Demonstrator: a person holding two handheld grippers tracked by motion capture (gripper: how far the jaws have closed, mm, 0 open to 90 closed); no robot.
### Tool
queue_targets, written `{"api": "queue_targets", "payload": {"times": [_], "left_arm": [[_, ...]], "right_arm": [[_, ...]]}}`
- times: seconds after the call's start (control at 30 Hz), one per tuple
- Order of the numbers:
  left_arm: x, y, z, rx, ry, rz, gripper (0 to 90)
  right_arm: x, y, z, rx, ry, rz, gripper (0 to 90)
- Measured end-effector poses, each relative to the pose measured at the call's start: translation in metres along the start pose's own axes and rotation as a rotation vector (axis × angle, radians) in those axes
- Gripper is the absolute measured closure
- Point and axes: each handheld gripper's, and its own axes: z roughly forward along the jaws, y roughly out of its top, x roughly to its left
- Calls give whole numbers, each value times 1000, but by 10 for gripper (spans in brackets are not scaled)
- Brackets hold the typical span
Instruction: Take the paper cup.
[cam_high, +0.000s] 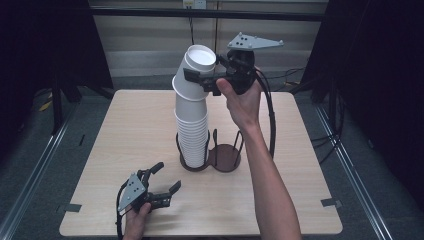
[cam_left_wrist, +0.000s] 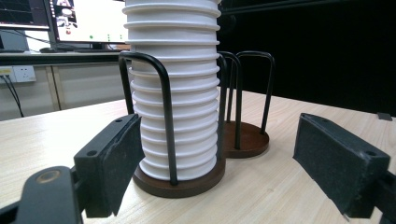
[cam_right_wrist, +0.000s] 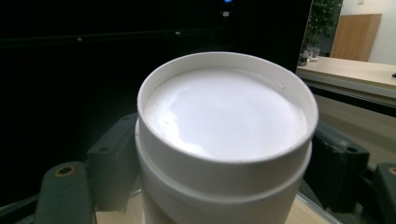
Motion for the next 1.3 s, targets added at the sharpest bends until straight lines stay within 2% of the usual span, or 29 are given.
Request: {"api": "queue_targets", "payload": {"times": [0.2,0.47,0.83,1.07,1.1,1.3], "left_arm": [[0,0,0,-1,1,-2,155],[0,0,0,-1,1,0,155],[0,0,0,-1,1,0,155],[0,0,0,3,-7,9,155],[-1,0,0,-2,-6,-1,154],[0,0,-1,-1,-14,0,154]], "right_arm": [[-2,1,-11,-42,4,21,215],[-2,4,-23,-66,-6,20,216],[-4,1,-47,-70,-33,21,216],[-2,-6,-66,-66,-58,10,216],[-3,-8,-70,-68,-62,14,216],[-2,-17,-79,-47,-73,14,216]]}}
